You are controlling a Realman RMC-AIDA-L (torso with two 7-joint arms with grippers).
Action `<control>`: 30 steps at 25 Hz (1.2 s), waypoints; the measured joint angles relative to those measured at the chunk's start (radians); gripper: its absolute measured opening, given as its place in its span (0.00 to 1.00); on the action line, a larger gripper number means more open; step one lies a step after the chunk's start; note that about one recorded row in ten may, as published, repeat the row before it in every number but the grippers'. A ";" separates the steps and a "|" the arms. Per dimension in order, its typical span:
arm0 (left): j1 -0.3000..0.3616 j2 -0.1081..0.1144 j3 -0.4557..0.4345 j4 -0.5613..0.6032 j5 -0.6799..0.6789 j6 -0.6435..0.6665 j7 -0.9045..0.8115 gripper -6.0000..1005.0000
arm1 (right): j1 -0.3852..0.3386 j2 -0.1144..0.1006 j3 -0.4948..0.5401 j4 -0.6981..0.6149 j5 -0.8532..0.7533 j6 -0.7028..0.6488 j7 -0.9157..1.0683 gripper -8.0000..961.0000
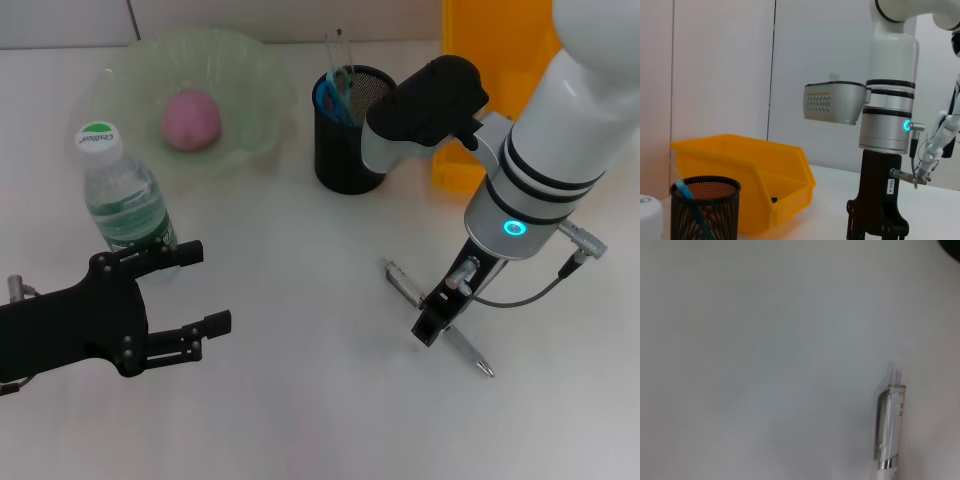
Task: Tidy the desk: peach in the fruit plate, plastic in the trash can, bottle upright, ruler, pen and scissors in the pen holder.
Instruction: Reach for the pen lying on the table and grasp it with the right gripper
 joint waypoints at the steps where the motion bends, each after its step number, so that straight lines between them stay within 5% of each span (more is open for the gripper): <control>1: 0.001 0.000 0.000 0.000 0.000 0.002 0.003 0.83 | 0.000 0.000 0.001 0.003 0.000 0.003 0.000 0.70; 14: -0.004 -0.001 0.011 0.002 0.008 0.024 0.005 0.83 | 0.003 0.000 0.000 0.018 0.001 0.012 0.000 0.36; 30: -0.017 -0.005 0.051 0.002 0.020 0.041 0.008 0.83 | 0.009 0.000 -0.002 0.037 0.002 0.012 0.000 0.30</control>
